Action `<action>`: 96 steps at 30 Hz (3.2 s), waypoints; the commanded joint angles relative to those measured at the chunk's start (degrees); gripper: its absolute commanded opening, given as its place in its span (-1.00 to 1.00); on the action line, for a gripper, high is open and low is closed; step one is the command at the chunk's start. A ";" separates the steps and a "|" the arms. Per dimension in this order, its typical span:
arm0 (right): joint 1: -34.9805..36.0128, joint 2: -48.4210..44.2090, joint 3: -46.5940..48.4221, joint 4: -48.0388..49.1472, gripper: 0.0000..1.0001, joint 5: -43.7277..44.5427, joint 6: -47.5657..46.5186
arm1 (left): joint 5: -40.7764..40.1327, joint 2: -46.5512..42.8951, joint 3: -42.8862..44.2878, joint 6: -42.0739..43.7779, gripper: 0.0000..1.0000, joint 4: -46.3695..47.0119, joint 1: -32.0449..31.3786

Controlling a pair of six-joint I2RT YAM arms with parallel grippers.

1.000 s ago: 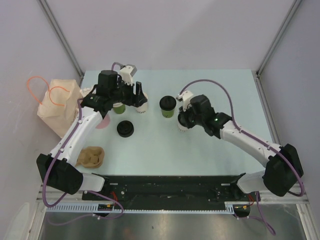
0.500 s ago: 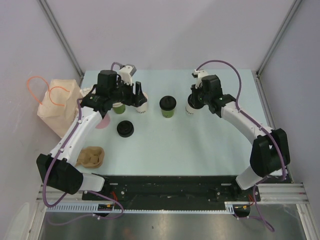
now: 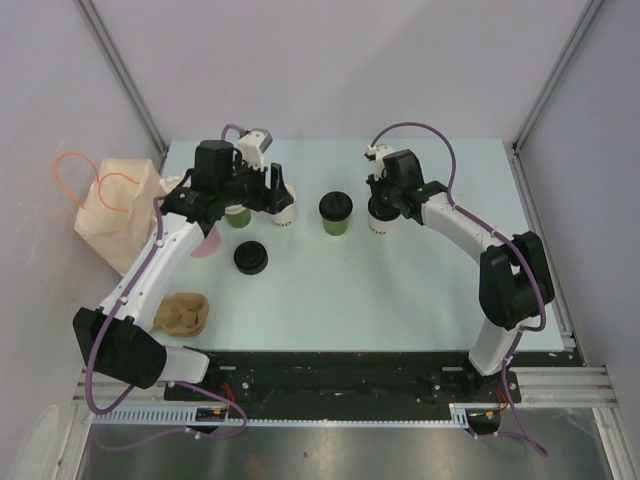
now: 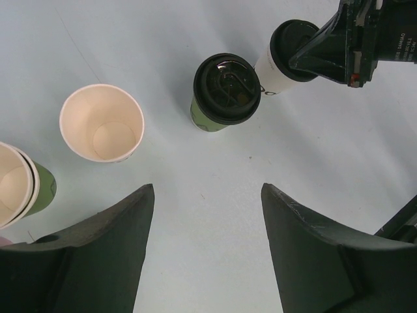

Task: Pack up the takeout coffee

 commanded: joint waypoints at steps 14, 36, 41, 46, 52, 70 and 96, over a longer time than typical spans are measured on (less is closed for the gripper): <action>1.53 -0.73 3.92 -1.93 -0.10 5.01 -1.75 | -1.90 -2.39 1.58 6.73 0.54 0.11 1.24; 4.87 -16.63 4.45 -4.74 0.47 1.06 -1.13 | -30.64 -16.70 -5.25 24.13 0.61 -17.20 5.19; 7.24 -19.71 4.27 -9.22 0.47 1.58 -1.48 | -28.54 -20.67 -12.29 28.17 0.55 -24.48 8.53; 11.90 -22.70 2.69 -12.91 0.48 2.11 -1.83 | -23.36 -24.10 -23.45 35.02 0.36 -30.37 11.25; 17.60 -24.02 1.02 -15.55 0.47 5.71 -1.49 | -22.39 -23.05 -31.99 46.27 0.06 -31.18 21.14; 22.54 -24.28 -3.64 -16.17 0.46 8.43 2.56 | -16.14 -25.16 -35.69 77.93 -0.06 -35.74 32.61; 25.08 -19.89 -3.73 -15.03 0.46 7.91 2.65 | -18.95 -24.28 -36.21 81.44 0.01 -39.36 32.61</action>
